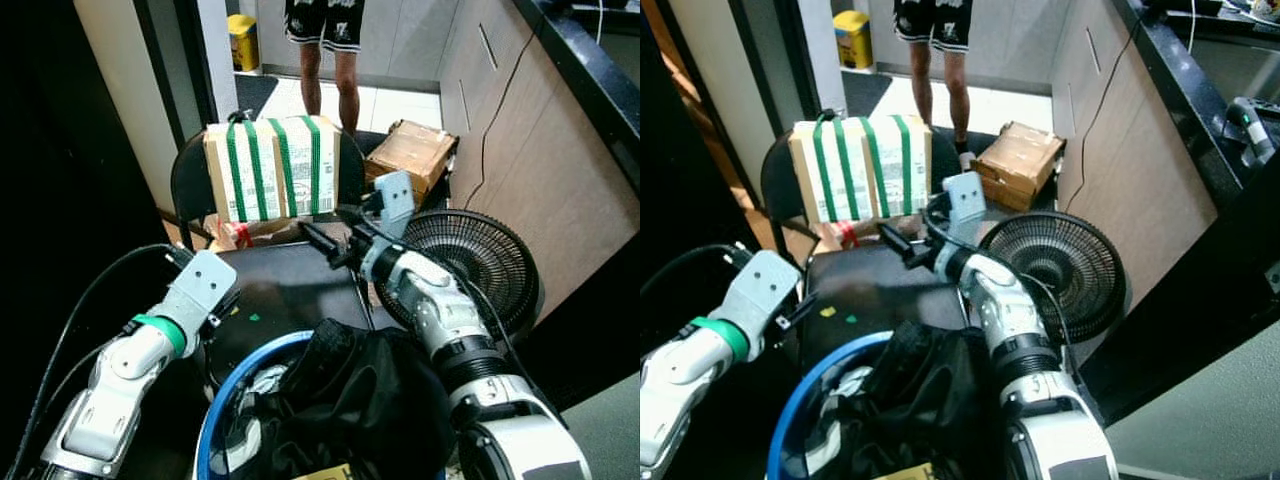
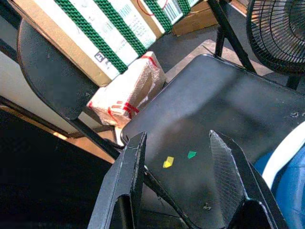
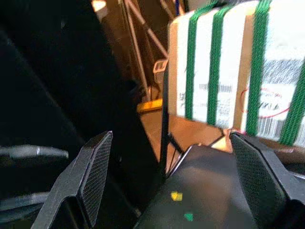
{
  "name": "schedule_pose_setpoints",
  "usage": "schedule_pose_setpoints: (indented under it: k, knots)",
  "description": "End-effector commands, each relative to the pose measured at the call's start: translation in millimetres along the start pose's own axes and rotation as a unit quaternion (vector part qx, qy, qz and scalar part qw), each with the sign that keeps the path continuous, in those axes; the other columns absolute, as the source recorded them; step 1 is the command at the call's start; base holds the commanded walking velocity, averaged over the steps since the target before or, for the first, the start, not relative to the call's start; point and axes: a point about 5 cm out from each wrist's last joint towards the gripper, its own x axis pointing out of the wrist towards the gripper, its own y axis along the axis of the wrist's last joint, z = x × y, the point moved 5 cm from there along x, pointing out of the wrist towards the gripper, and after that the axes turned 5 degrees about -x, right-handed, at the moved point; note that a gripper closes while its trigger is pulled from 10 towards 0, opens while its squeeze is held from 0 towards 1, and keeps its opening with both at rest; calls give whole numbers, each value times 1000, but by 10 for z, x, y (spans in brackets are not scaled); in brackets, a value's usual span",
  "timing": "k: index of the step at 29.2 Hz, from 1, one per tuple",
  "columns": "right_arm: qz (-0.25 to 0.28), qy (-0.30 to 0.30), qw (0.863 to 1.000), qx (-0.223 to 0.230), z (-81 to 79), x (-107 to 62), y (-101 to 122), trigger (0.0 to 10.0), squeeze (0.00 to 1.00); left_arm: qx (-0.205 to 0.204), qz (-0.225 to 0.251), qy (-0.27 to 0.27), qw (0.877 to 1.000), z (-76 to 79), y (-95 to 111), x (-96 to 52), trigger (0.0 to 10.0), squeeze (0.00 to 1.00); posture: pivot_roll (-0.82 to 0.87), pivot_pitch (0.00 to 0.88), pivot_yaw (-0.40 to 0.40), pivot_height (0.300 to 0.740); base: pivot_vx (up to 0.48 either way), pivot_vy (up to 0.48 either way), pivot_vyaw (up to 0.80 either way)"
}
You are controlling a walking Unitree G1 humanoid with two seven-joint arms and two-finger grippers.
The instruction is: Clothes washing
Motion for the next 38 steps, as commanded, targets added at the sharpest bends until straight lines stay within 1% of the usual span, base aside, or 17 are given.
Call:
schedule_pose_setpoints:
  k: [1, 4, 6, 12, 15, 18, 20, 25, 26, 30, 31, 33, 34, 35, 36, 37, 38]
  knots:
    - [-21, -1, 1000, 4, 1, -33, -117, 10000, 1000, -5, -14, -7, 1000, 30, -73, -27, 10000, 0, 131, 128, 30, 740, 0, 0, 0]
    - [-128, -37, 991, 10, 119, -122, -501, 10000, 1000, 2, -28, -26, 999, 85, -113, -31, 10000, 0, 131, 128, 30, 740, 0, 0, 0]
    - [-153, -4, 988, 9, 47, -167, -603, 10000, 1000, 4, -37, -47, 998, 139, -143, -36, 10000, 0, 134, 117, 36, 740, 0, 0, 0]
    - [-176, 37, 984, 15, -58, -272, -648, 10000, 1000, 3, -38, -66, 997, 203, -139, -58, 10000, 0, 135, 113, 37, 740, 0, 0, 0]
    - [-165, 61, 984, 5, -112, -293, -592, 10000, 1000, 2, -37, -65, 997, 202, -134, -57, 10000, 0, 135, 113, 37, 740, 0, 0, 0]
    - [-113, 156, 981, -16, -361, -400, -377, 10000, 1000, -2, -33, -62, 998, 193, -100, -49, 10000, 0, 135, 109, 37, 740, 0, 0, 0]
    - [-120, 177, 977, -22, -413, -491, -386, 10000, 1000, -2, -33, -62, 998, 187, -98, -48, 10000, 0, 134, 106, 37, 740, 0, 0, 0]
    - [-160, 168, 972, -22, -373, -576, -519, 10000, 1000, -2, -35, -68, 997, 199, -104, -53, 10000, 0, 135, 95, 39, 740, 0, 0, 0]
    - [-196, 156, 968, -17, -330, -639, -625, 10000, 1000, -1, -39, -77, 996, 219, -109, -56, 10000, 0, 135, 95, 39, 740, 0, 0, 0]
    - [-232, 148, 961, -7, -302, -714, -734, 10000, 1000, -1, -44, -90, 995, 252, -127, -67, 10000, 0, 134, 87, 42, 740, 0, 0, 0]
    - [-252, 136, 958, -3, -263, -740, -789, 10000, 694, 0, -50, -106, 993, 298, -151, -84, 10000, 0, 136, 84, 45, 740, 0, 0, 0]
    - [-275, 122, 954, 4, -224, -781, -846, 10000, 576, 5, -61, -133, 989, 375, -190, -116, 10000, 0, 134, 82, 47, 740, 0, 0, 0]
    - [-275, 122, 954, 4, -224, -781, -846, 10000, 576, 5, -61, -133, 989, 375, -190, -116, 10000, 0, 134, 82, 47, 740, 0, 0, 0]
    - [-286, 120, 951, 6, -215, -801, -887, 10000, 482, 8, -66, -148, 987, 423, -214, -135, 10000, 0, 134, 77, 49, 740, 0, 0, 0]
    - [-292, 121, 949, 6, -221, -822, -906, 10000, 482, 9, -69, -157, 985, 450, -227, -147, 10000, 0, 134, 77, 49, 740, 0, 0, 0]
    - [-297, 122, 947, 7, -228, -839, -928, 10000, 314, 9, -69, -163, 984, 472, -230, -156, 10000, 0, 133, 74, 51, 740, 0, 0, 0]
    - [-297, 122, 947, 7, -228, -839, -928, 10000, 314, 9, -69, -163, 984, 472, -230, -156, 10000, 0, 133, 74, 51, 740, 0, 0, 0]
